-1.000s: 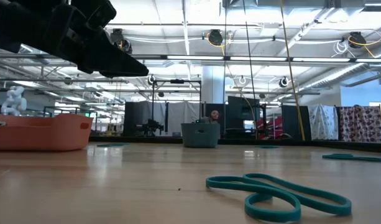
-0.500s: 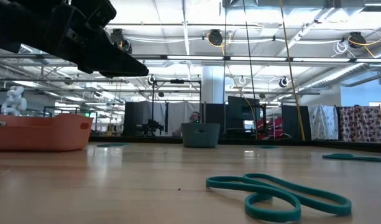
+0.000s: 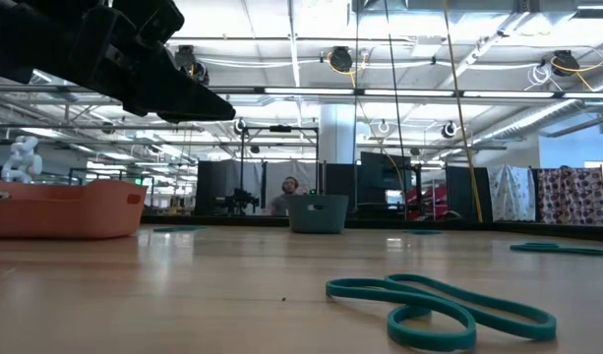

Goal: Sort rubber bands into baskets
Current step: Put the center blue rubber band into the light blue bin, then put the middle right blue rubber band into the light blue bin

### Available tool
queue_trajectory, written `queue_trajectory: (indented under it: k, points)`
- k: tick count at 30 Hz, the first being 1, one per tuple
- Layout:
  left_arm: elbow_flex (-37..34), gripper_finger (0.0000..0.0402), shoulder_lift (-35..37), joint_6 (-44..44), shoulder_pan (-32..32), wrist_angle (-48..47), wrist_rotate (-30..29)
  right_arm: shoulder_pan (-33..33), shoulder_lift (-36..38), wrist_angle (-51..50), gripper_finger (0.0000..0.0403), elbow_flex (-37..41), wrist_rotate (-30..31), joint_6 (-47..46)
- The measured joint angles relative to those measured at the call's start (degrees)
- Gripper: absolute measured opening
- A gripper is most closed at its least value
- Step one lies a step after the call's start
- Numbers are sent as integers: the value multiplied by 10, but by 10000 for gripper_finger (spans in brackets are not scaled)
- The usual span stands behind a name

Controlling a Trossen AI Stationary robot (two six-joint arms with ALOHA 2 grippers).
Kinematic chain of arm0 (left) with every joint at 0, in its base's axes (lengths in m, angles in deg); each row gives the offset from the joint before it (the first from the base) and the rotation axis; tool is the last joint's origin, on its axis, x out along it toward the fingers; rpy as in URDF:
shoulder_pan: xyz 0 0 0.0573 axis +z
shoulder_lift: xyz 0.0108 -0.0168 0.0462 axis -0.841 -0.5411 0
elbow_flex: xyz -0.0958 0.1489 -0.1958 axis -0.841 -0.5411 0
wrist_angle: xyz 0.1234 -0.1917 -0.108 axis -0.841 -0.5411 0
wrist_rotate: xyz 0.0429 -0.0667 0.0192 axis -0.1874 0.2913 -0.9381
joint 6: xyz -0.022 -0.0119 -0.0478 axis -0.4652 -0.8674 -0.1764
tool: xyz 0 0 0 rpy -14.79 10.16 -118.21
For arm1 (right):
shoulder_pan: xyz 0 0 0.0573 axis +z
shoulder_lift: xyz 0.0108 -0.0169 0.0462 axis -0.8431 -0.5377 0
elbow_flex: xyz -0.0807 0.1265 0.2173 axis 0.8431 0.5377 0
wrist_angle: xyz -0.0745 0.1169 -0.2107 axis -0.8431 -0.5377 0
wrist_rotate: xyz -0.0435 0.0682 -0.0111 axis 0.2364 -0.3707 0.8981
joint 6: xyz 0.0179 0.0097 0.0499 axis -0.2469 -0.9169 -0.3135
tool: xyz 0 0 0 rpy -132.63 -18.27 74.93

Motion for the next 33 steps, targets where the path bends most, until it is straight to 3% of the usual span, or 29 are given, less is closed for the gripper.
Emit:
queue_trajectory:
  k: [11, 18, 26, 33]
  points:
    - [0, 114, 0, 0, 0, 0, 0, -24, 8, 110, 129, 0, -3, 22]
    - [0, 114, 0, 1, 0, -2, 0, -72, 8, 197, 130, 0, 75, 164]
    - [0, 114, 0, 1, 0, -2, 0, -154, 7, 82, 130, 0, 143, 281]
    - [0, 114, 0, 1, 0, -2, 0, -242, 7, -44, 130, 9, 199, 287]
